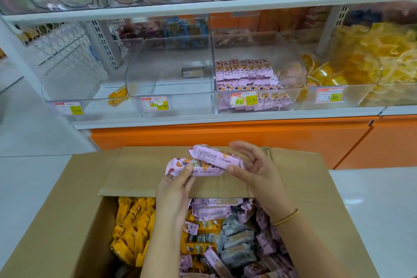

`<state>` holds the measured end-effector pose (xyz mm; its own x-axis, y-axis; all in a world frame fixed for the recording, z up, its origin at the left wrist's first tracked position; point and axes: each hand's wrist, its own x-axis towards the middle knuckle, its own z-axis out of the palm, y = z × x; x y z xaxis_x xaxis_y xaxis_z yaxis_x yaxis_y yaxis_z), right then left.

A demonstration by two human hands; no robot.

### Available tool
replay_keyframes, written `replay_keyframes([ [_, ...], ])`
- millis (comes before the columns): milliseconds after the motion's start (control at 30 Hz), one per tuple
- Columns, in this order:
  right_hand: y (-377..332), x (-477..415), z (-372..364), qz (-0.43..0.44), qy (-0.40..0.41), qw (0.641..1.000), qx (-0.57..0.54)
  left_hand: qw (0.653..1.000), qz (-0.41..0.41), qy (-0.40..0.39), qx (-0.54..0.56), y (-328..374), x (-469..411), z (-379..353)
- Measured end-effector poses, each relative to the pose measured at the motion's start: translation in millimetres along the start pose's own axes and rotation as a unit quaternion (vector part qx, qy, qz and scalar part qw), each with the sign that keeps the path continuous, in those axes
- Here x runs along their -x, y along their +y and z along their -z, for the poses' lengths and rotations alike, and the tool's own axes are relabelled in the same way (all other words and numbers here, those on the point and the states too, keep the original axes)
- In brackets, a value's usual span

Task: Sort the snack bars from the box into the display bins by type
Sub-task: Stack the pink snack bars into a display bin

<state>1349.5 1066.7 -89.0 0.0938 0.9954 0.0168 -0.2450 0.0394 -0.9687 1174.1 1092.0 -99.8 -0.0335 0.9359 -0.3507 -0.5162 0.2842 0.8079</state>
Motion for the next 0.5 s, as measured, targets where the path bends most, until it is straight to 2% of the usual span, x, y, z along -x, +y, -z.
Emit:
replay_keyframes([
  [67, -5, -1, 0, 0.006, 0.013, 1.000, 0.025, 0.998, 0.043, -0.041, 0.015, -3, -1, 1],
  [167, -6, -1, 0, 0.021, 0.019, 0.989, 0.144, 0.989, 0.092, -0.107, 0.049, -9, 2, 3],
  [267, -6, -1, 3, 0.022, 0.008, 0.986, 0.166, 0.983, 0.114, -0.115, 0.081, -10, 1, 3],
  [367, -8, -3, 8, 0.026, 0.001, 0.981, 0.190, 0.984, 0.099, -0.121, 0.090, -10, -2, 4],
  [500, -12, -5, 14, 0.039, -0.063, 0.980, 0.183, 0.986, 0.085, -0.103, 0.100, -6, -6, 1],
])
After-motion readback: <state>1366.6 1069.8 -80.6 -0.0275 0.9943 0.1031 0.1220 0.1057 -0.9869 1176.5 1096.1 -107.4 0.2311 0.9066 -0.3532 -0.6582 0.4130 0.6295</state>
